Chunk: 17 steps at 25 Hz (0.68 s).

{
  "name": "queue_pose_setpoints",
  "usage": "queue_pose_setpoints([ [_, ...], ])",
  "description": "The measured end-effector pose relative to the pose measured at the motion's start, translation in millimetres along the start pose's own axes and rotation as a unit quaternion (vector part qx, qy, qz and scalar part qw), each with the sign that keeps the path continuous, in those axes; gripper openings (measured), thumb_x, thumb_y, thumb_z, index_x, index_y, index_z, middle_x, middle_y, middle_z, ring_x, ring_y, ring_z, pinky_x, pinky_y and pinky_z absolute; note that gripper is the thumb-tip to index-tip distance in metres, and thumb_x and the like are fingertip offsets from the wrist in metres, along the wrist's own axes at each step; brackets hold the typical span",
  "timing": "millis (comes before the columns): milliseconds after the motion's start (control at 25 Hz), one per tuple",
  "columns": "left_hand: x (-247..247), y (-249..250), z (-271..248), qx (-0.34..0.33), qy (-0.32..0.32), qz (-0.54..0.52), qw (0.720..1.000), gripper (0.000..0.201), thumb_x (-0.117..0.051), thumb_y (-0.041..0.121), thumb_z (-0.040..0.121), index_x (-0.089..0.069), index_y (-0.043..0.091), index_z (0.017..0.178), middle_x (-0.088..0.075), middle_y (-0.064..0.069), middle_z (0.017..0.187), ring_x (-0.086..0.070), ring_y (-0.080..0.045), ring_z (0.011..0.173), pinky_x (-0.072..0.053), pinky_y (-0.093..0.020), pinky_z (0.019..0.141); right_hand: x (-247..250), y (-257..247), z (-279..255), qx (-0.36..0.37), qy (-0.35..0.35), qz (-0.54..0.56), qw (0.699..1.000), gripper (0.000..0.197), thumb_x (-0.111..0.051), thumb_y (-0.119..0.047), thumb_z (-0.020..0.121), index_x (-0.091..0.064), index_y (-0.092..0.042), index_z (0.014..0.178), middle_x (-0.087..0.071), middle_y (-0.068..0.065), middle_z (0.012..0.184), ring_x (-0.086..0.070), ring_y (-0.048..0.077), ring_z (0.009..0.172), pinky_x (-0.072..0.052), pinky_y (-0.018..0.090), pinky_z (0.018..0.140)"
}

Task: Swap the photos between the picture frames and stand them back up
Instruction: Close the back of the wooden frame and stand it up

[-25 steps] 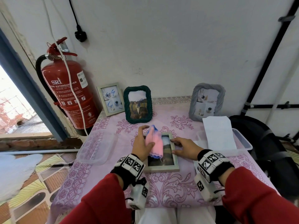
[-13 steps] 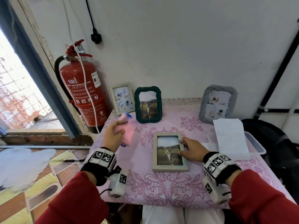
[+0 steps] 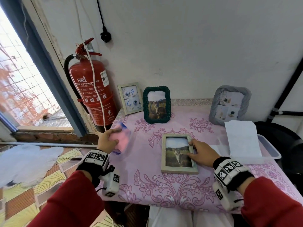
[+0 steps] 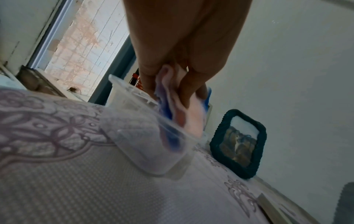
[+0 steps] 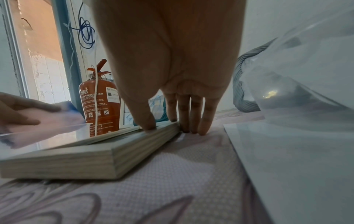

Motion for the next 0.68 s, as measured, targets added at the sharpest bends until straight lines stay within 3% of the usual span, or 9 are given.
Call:
queue_pose_setpoints([
  [80, -5, -3, 0, 0.037, -0.037, -0.041, 0.998, 0.049, -0.049, -0.018, 0.082, -0.056, 0.006, 0.124, -0.057, -0.013, 0.127, -0.067, -0.034, 0.090, -0.057, -0.038, 0.078, 0, 0, 0, 0.002, 0.001, -0.003, 1.000, 0.041, -0.061, -0.028, 0.086, -0.047, -0.009, 0.119, -0.060, 0.011, 0.119, -0.056, 0.024, 0.103, -0.035, 0.024, 0.074],
  [160, -8, -5, 1, 0.057, -0.074, -0.012, 0.996, 0.048, -0.048, -0.018, 0.084, -0.055, 0.007, 0.124, -0.056, -0.017, 0.123, -0.065, -0.026, 0.065, -0.054, -0.023, 0.045, 0, 0, 0, 0.003, 0.002, -0.006, 1.000, 0.041, -0.061, -0.030, 0.086, -0.047, -0.009, 0.119, -0.059, 0.011, 0.121, -0.055, 0.025, 0.105, -0.039, 0.026, 0.079],
  [320, -9, -13, 9, 0.073, -0.096, 0.039, 0.992, 0.046, -0.049, -0.016, 0.084, -0.056, 0.008, 0.122, -0.049, -0.020, 0.130, -0.057, -0.036, 0.085, -0.048, -0.020, 0.038, 0, 0, -2, 0.005, 0.004, -0.006, 1.000, 0.041, -0.061, -0.030, 0.087, -0.047, -0.009, 0.119, -0.058, 0.011, 0.124, -0.055, 0.025, 0.108, -0.041, 0.028, 0.086],
  [400, -9, -14, 9, 0.087, -0.098, 0.073, 0.989, 0.044, -0.055, -0.011, 0.083, -0.057, 0.012, 0.120, -0.046, -0.021, 0.131, -0.056, -0.038, 0.092, -0.055, -0.024, 0.049, 0, 0, -2, 0.004, 0.002, -0.008, 1.000, 0.042, -0.060, -0.030, 0.087, -0.047, -0.008, 0.120, -0.057, 0.011, 0.126, -0.054, 0.025, 0.110, -0.041, 0.028, 0.086],
  [440, -9, -15, 9, 0.070, -0.084, 0.139, 0.984, 0.044, -0.060, -0.005, 0.081, -0.058, 0.016, 0.119, -0.044, -0.017, 0.134, -0.053, -0.038, 0.105, -0.057, -0.031, 0.068, 0, 0, -2, 0.003, 0.001, -0.009, 1.000, 0.042, -0.060, -0.029, 0.087, -0.047, -0.008, 0.120, -0.057, 0.011, 0.127, -0.054, 0.025, 0.111, -0.041, 0.028, 0.087],
  [480, -9, -17, 9, 0.036, -0.055, 0.230, 0.971, 0.044, -0.064, 0.002, 0.079, -0.059, 0.021, 0.118, -0.042, -0.012, 0.136, -0.046, -0.035, 0.117, -0.049, -0.038, 0.089, 0, 0, -2, 0.003, 0.001, -0.010, 1.000, 0.041, -0.060, -0.029, 0.087, -0.047, -0.008, 0.120, -0.056, 0.011, 0.127, -0.054, 0.025, 0.112, -0.041, 0.028, 0.087],
  [520, -7, -17, 9, -0.015, -0.016, 0.308, 0.951, 0.042, -0.066, 0.008, 0.078, -0.061, 0.025, 0.117, -0.041, -0.007, 0.137, -0.040, -0.031, 0.125, -0.036, -0.042, 0.101, 0, 0, -2, 0.003, 0.001, -0.011, 1.000, 0.041, -0.060, -0.029, 0.087, -0.047, -0.008, 0.120, -0.056, 0.011, 0.127, -0.054, 0.025, 0.112, -0.041, 0.028, 0.087],
  [600, -5, -14, 11, -0.091, 0.030, 0.331, 0.939, 0.036, -0.065, 0.017, 0.081, -0.063, 0.025, 0.116, -0.046, -0.001, 0.135, -0.041, -0.024, 0.127, -0.026, -0.040, 0.105, 0, -1, -2, 0.003, 0.003, -0.013, 1.000, 0.041, -0.060, -0.028, 0.087, -0.047, -0.008, 0.120, -0.057, 0.011, 0.126, -0.054, 0.025, 0.110, -0.041, 0.027, 0.086],
  [680, -6, -14, 17, -0.099, -0.010, 0.291, 0.951, 0.037, -0.063, 0.020, 0.084, -0.060, 0.020, 0.121, -0.053, -0.001, 0.133, -0.047, -0.021, 0.124, -0.030, -0.034, 0.104, 0, -1, -2, 0.001, 0.003, -0.016, 1.000, 0.042, -0.060, -0.027, 0.087, -0.046, -0.008, 0.122, -0.058, 0.012, 0.122, -0.055, 0.025, 0.107, -0.039, 0.026, 0.079],
])
Point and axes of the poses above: each hand's wrist, its own z-axis towards the middle knuckle, its own x-axis out of the back of the hand, y = z × x, the point moved 2 cm from there along z, towards the middle knuckle
